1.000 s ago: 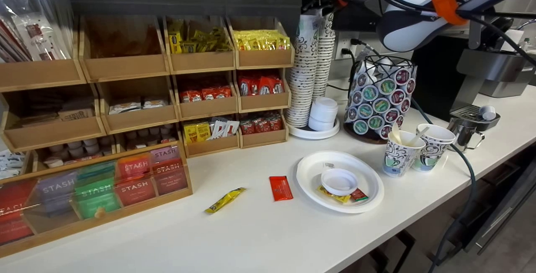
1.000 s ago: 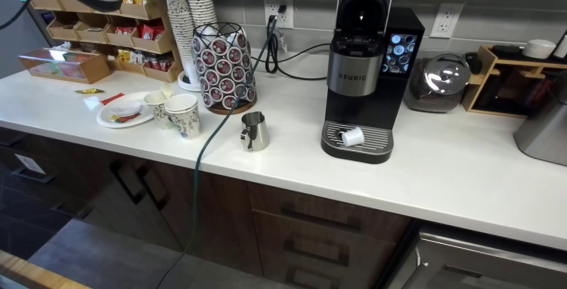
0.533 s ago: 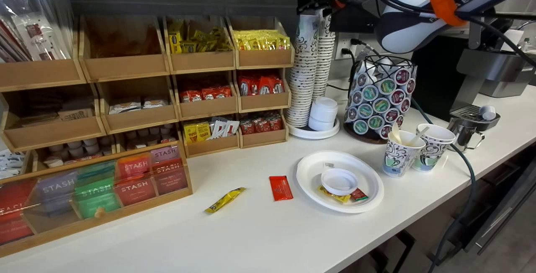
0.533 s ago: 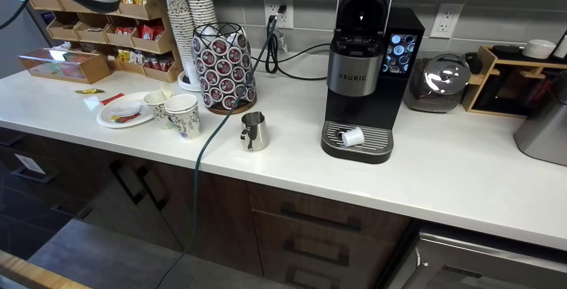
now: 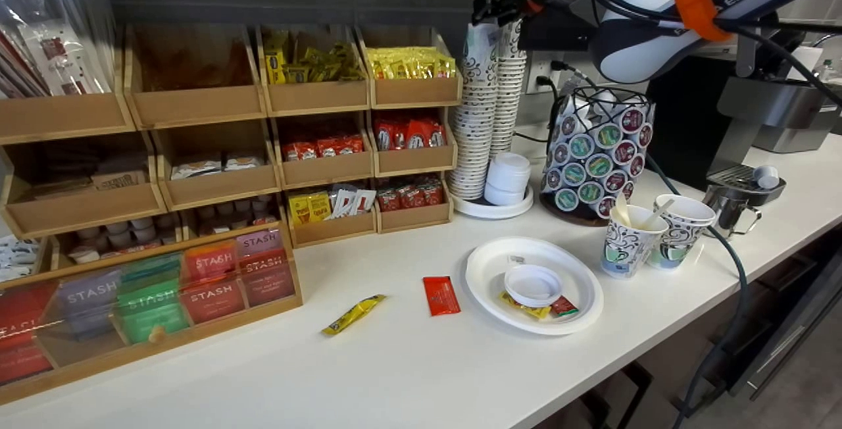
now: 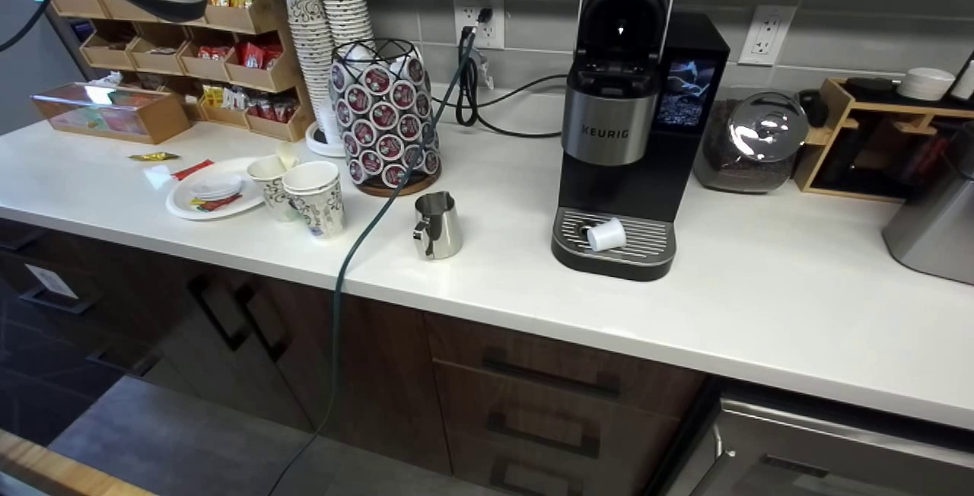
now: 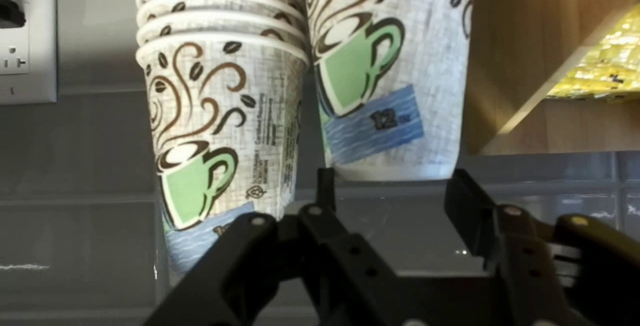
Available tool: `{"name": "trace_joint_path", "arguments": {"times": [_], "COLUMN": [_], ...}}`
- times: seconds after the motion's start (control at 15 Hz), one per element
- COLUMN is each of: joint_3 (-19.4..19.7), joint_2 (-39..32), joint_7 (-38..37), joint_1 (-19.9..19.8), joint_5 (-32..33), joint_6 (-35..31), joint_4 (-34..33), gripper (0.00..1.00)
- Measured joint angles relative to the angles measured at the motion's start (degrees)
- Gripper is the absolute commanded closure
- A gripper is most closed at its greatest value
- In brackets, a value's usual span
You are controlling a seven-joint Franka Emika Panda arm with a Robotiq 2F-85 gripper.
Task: Remove two papers cups from the pile on the left and put them on the white plate
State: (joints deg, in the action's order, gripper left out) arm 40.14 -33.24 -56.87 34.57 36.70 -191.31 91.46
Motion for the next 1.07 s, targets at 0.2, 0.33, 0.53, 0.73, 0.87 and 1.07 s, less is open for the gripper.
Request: {"name": "trace_joint_path", "arguments": {"times": [0.2,0.33,0.53,0.73,0.87,1.07], "joint_3": [1.56,2.48,3.9,5.38,5.43,4.79], "joint_2": [-0.36,-0.37,-0.2,-0.15,-0.16,-0.16], "joint_7": [-0.08,-0.32,-1.13,-1.53,-1.53,-1.53], "joint_1": [1.09,1.79,2.69,3.6,3.86,4.04], "joint_5": [-0.1,-0.22,-0.83,-0.88,-0.79,-0.66], "joint_6": [0.02,0.03,0.0,0.0,0.01,0.01], "joint_4": [-0.06,-0.06,-0.17,-0.15,0.14,0.48], "gripper": [0.86,1.0,1.0,0.74,0.66,0.44]}}
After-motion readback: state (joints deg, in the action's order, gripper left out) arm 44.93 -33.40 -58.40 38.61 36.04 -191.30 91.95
